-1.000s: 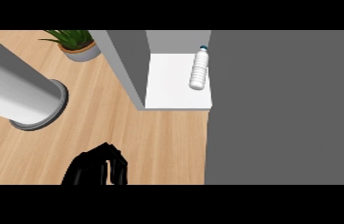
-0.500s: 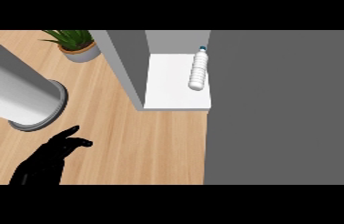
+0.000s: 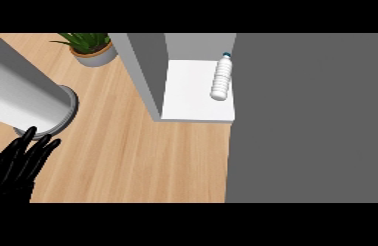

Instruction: Pick up the bottled water, place it into the cabinet and close the cabinet

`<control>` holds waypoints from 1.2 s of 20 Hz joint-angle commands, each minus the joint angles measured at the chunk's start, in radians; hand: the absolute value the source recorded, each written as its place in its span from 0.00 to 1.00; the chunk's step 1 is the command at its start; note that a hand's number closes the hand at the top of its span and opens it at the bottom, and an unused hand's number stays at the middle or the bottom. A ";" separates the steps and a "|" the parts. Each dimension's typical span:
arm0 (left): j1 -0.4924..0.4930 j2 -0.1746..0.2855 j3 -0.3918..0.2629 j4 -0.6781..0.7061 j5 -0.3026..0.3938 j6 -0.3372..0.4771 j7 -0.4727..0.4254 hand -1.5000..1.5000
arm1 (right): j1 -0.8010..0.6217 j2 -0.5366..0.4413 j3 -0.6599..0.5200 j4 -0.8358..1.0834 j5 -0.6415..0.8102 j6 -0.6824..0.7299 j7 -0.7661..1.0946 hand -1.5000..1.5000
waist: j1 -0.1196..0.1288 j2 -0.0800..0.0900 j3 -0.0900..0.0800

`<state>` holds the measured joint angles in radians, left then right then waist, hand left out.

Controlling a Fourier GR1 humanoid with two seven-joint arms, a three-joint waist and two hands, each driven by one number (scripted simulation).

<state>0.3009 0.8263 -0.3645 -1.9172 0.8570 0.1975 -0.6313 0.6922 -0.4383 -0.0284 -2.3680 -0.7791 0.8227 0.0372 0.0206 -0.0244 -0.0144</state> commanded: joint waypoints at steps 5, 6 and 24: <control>0.095 0.057 0.059 -0.007 0.048 -0.081 -0.022 0.00 | -0.123 -0.041 0.085 -0.278 0.160 -0.062 0.133 1.00 | 0.024 -0.010 -0.008; 0.103 0.073 0.091 -0.013 0.072 -0.095 -0.021 0.00 | -0.130 -0.048 0.096 -0.271 0.166 -0.059 0.143 1.00 | 0.021 -0.016 -0.007; 0.231 0.167 0.210 -0.003 0.136 -0.248 -0.054 0.00 | -0.559 0.049 0.429 -0.123 0.201 -0.402 0.375 1.00 | 0.061 -0.011 -0.009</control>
<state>0.5093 0.9771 -0.1764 -1.9179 0.9805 -0.0151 -0.6763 0.2162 -0.4114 0.3621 -2.3426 -0.7150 0.5253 0.3273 0.0665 -0.0371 -0.0241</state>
